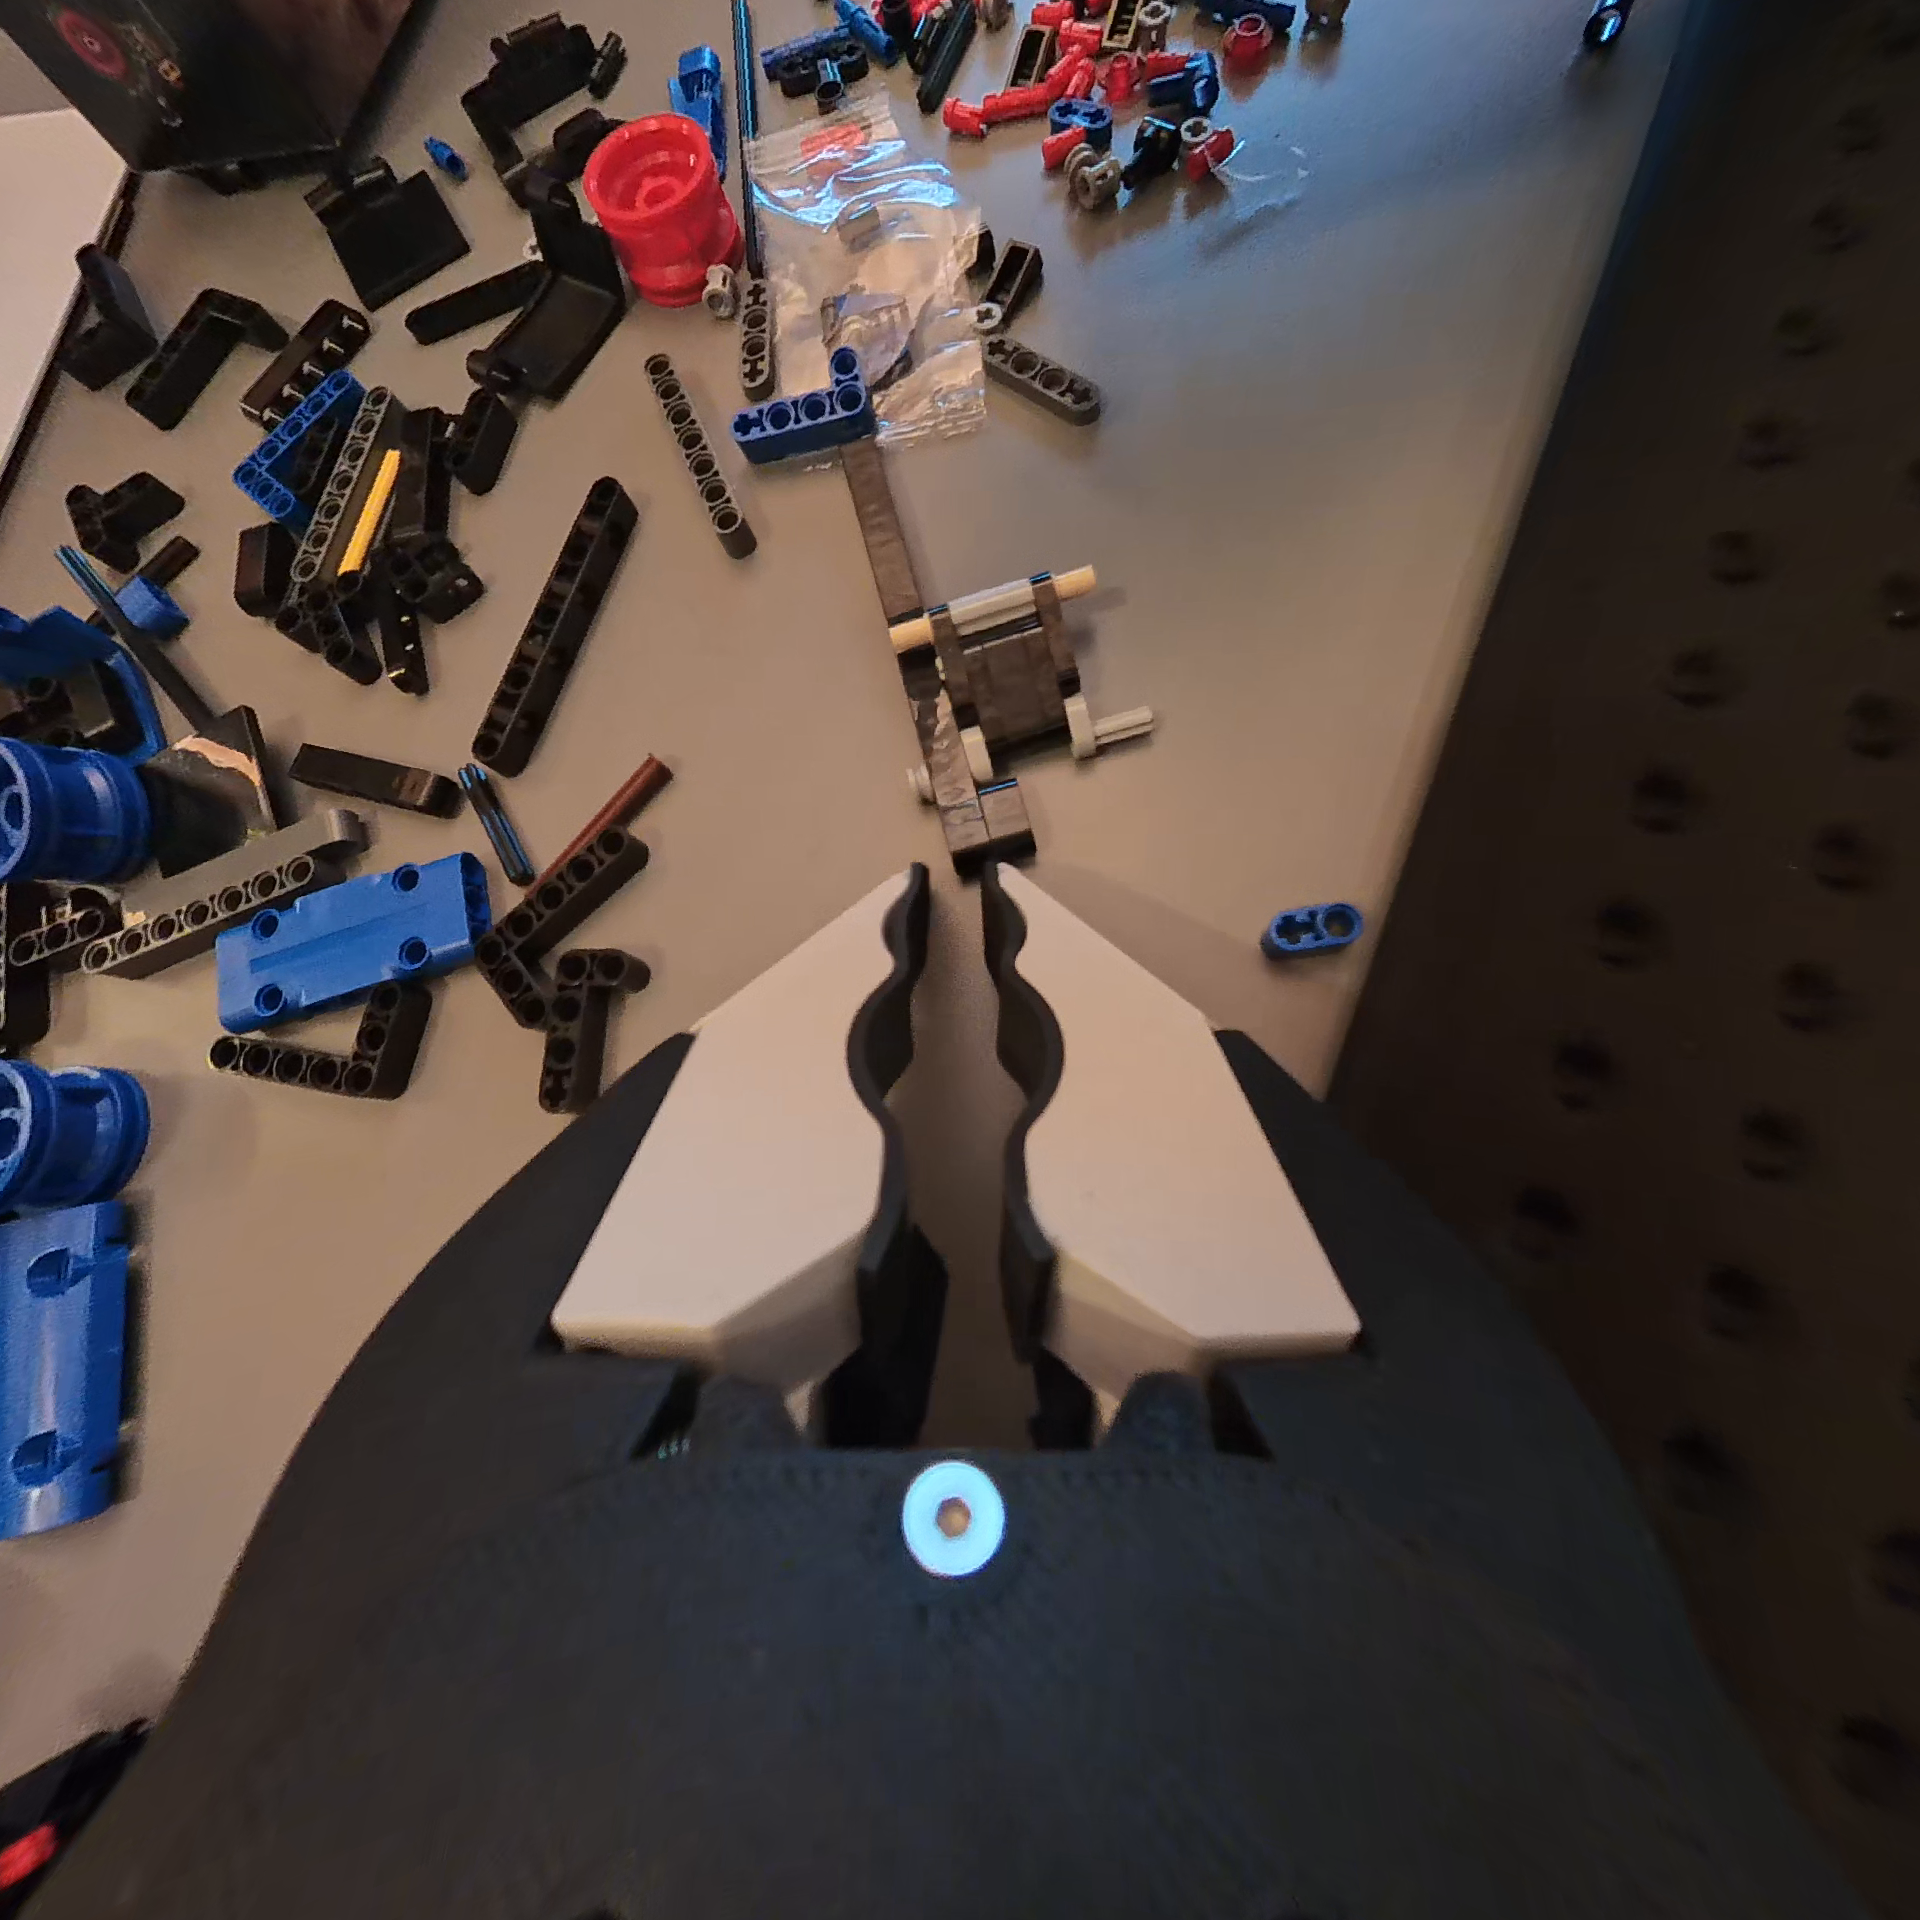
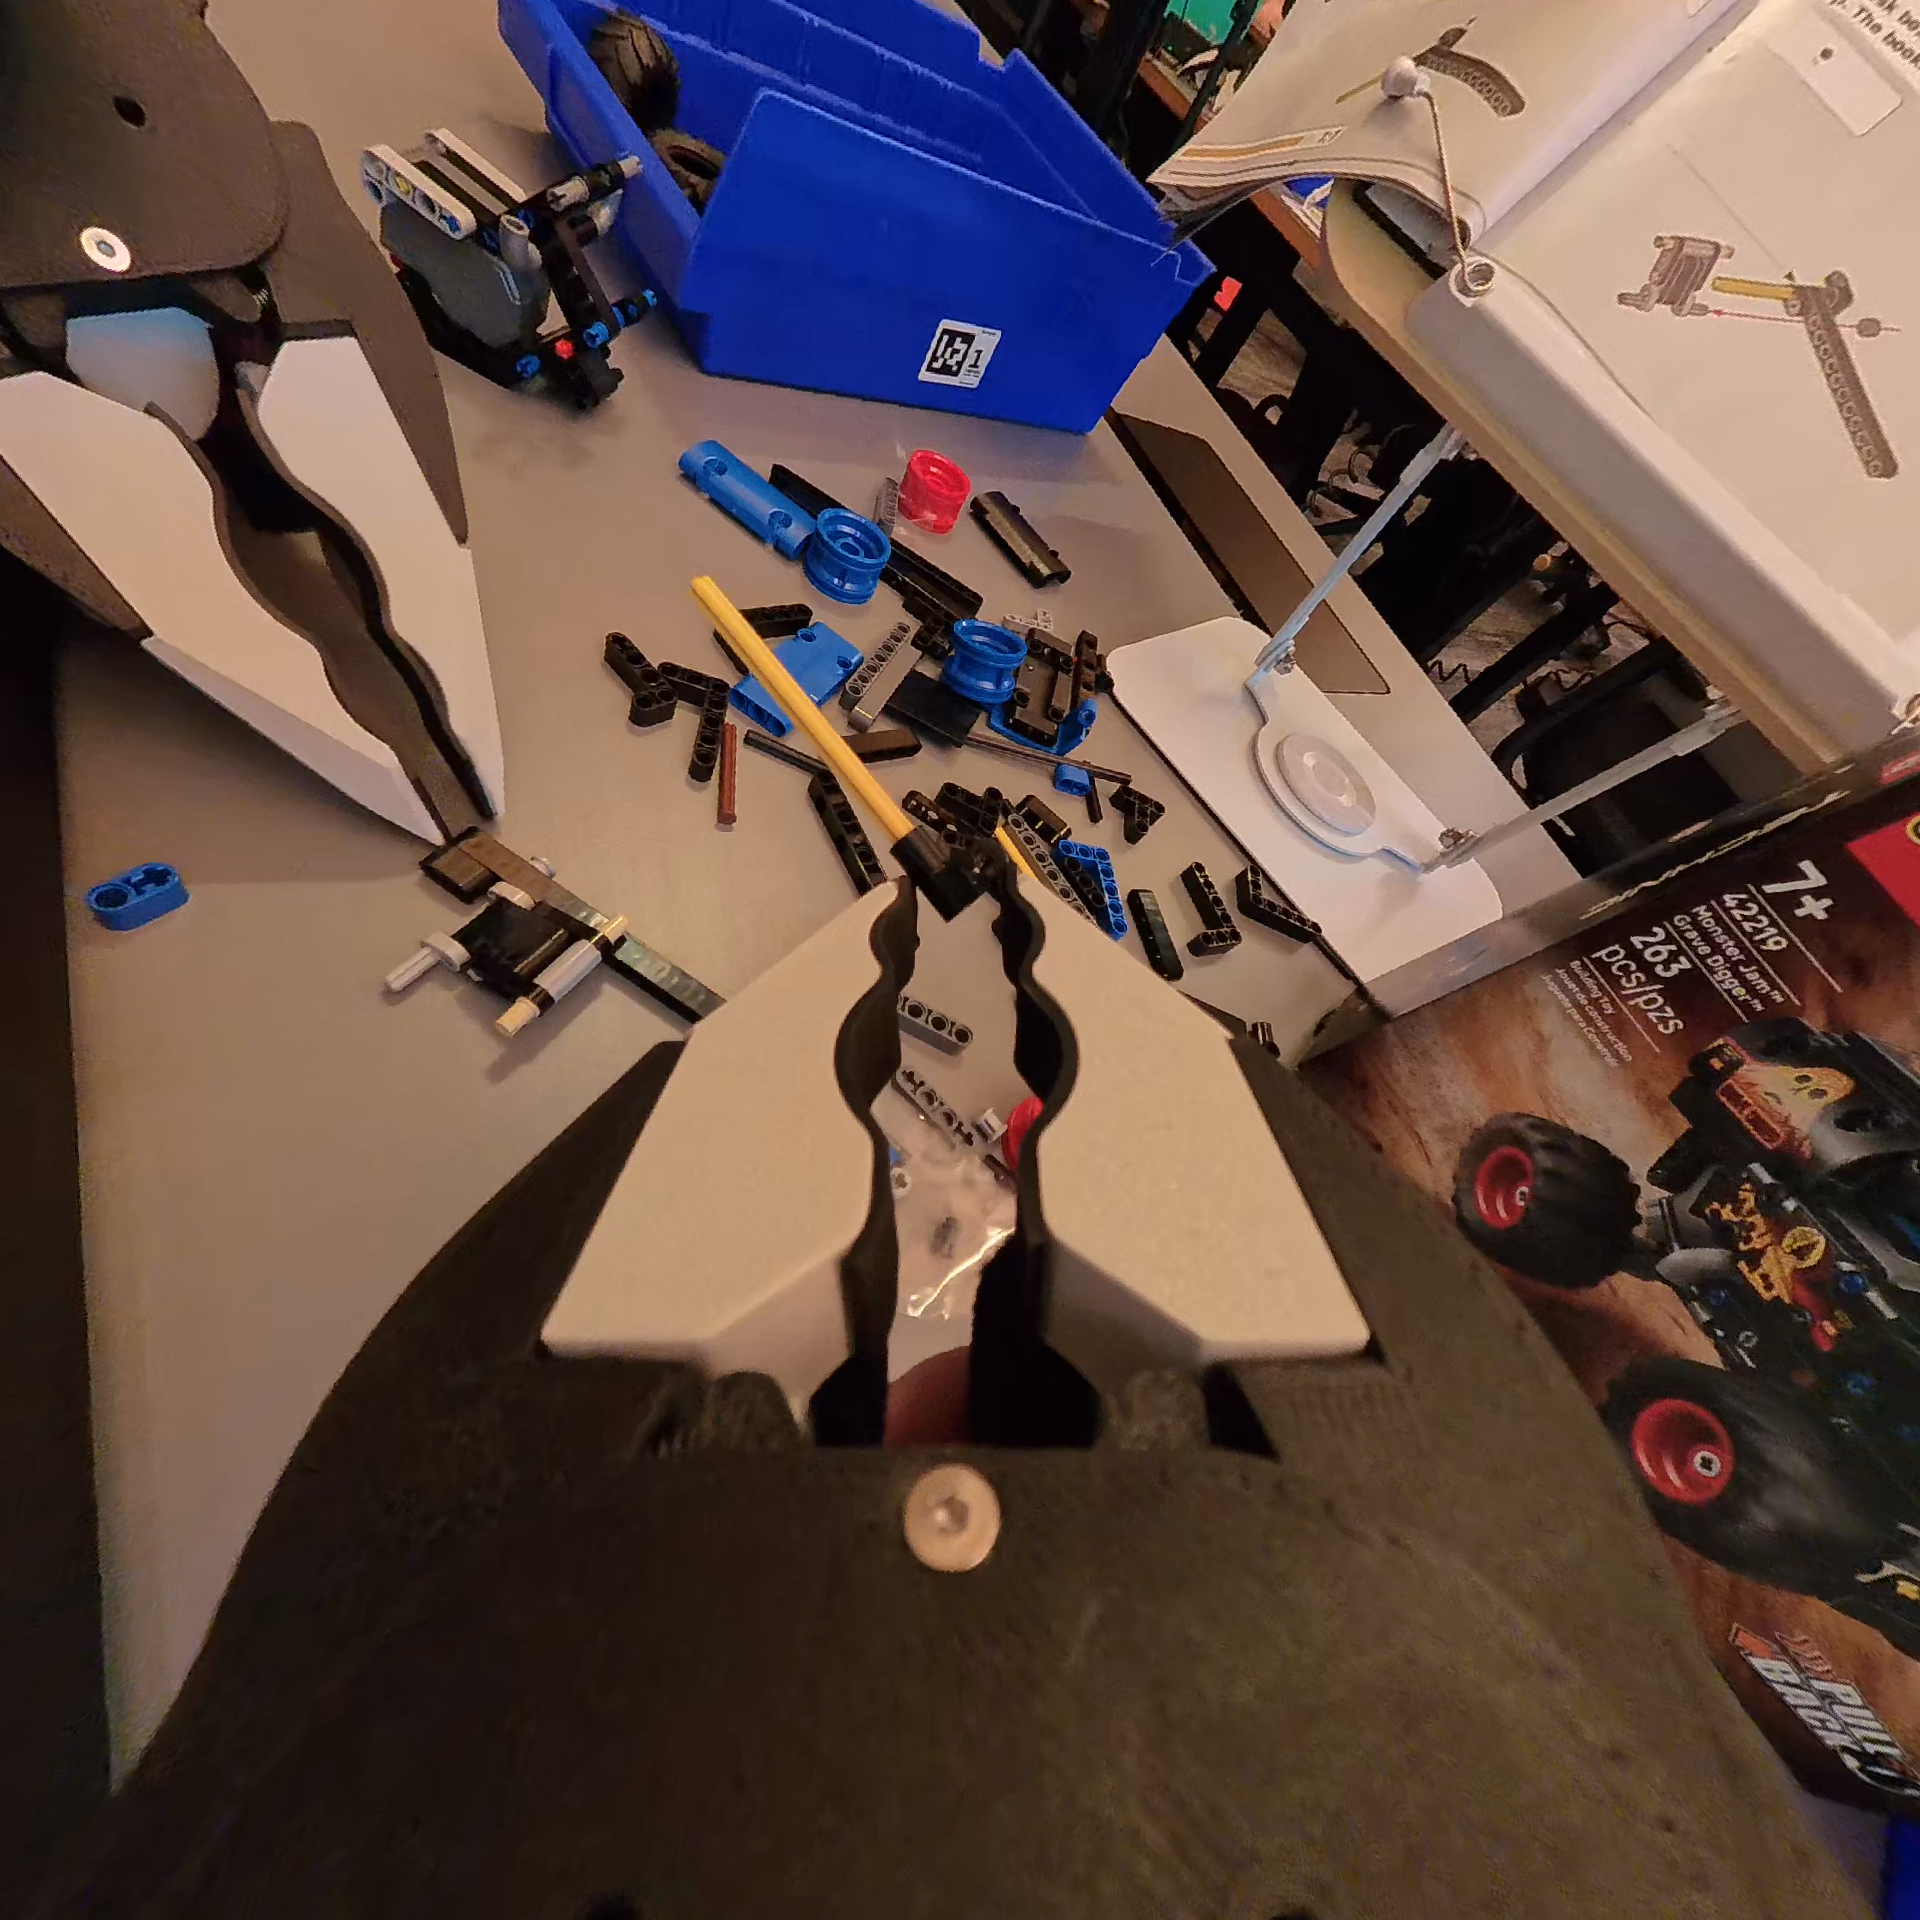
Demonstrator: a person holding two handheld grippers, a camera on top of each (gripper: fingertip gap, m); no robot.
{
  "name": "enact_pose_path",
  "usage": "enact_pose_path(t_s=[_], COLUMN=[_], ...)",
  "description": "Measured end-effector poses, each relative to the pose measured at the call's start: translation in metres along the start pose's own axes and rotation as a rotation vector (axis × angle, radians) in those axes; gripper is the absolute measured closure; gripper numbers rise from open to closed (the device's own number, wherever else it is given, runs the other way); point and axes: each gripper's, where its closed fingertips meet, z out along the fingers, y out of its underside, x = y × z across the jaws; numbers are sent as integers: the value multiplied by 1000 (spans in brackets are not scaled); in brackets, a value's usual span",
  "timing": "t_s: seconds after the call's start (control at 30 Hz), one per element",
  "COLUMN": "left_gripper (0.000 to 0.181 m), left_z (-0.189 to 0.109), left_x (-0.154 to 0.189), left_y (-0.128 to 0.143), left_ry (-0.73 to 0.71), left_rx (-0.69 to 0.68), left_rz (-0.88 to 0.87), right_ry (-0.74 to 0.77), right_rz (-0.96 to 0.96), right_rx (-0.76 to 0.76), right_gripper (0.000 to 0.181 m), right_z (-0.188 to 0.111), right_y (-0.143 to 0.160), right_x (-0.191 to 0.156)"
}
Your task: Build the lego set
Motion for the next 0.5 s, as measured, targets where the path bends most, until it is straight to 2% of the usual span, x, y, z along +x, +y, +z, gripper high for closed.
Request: enact_pose_path(t_s=[0.23, 0.5], left_gripper=[159, 154], left_z=[-1, -5], left_x=[-3, -7], left_y=[0, -5], left_ry=[-13, -39], left_rx=[8, 38], left_rz=[-10, -6], right_ry=[-3, -3], right_rz=[11, 2], right_rx=[5, 3], right_gripper=[166, 166], right_z=[0, 0], right_y=[0, 0], right_x=[1, 0])
